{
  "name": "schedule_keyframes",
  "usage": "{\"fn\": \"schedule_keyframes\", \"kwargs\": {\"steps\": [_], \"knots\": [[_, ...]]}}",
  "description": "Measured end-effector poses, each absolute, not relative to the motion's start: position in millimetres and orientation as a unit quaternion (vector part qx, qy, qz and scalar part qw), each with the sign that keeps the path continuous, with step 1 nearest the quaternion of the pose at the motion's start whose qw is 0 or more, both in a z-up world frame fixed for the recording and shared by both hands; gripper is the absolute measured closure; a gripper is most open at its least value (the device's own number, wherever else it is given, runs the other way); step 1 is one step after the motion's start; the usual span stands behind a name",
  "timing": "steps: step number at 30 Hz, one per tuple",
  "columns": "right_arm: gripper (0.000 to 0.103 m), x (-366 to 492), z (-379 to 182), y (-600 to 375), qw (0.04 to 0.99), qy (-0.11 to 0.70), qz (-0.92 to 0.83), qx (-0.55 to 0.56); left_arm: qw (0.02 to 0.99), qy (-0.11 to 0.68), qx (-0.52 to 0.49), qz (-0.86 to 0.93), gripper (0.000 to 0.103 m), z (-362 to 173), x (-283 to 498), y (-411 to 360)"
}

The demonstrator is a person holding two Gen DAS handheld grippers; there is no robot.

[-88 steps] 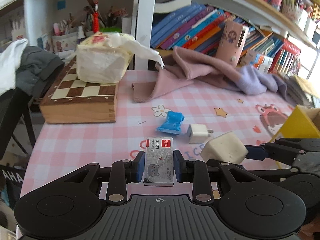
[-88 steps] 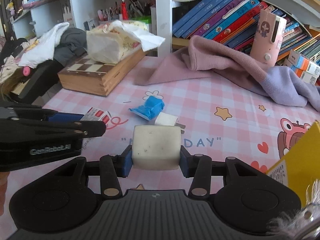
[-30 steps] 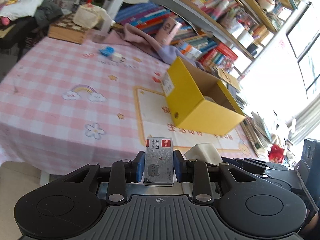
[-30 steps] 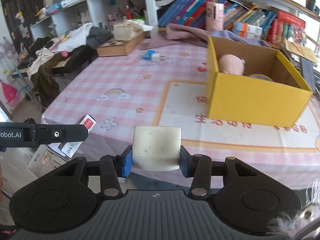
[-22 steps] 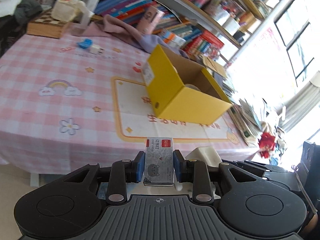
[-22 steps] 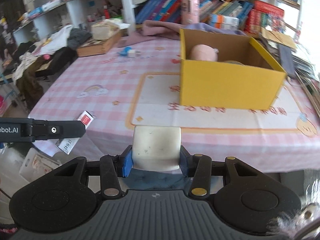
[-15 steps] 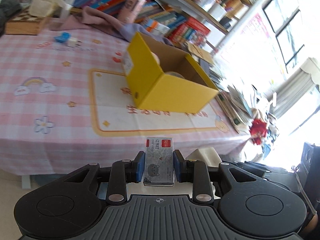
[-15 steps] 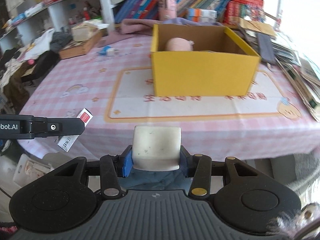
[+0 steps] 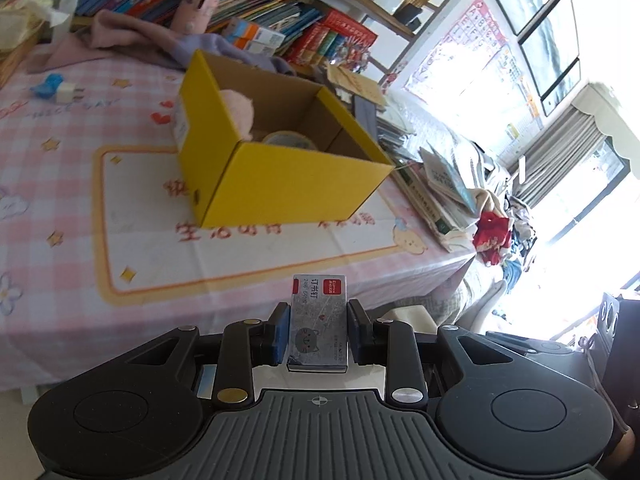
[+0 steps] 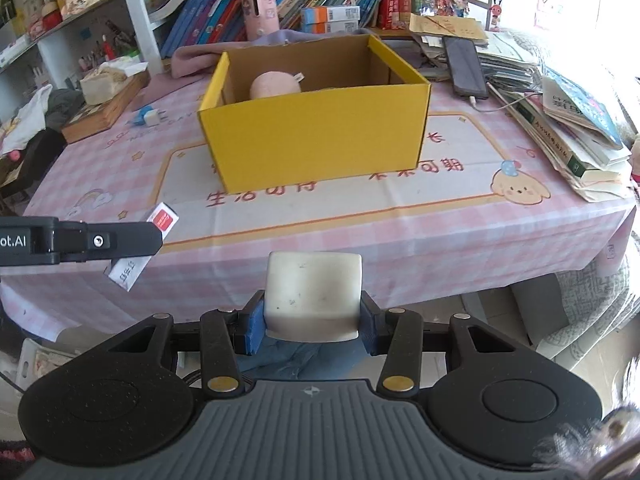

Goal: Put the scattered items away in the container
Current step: 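Carry the card box with left tool while right tool carries soap bar toward yellow box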

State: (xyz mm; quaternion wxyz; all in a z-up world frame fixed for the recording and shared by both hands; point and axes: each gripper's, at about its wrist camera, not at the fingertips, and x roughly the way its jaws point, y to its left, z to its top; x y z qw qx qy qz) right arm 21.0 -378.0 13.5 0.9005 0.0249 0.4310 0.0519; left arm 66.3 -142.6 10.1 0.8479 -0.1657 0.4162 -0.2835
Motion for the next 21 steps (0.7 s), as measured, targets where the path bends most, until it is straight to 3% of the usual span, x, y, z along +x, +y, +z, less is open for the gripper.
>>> {"fn": "schedule_keyframes", "kwargs": {"steps": [21], "knots": [[0.060,124,35,-426,0.930,0.360,0.069,0.023,0.887,0.350,-0.117,-0.277,0.075,43,154,-193]]}}
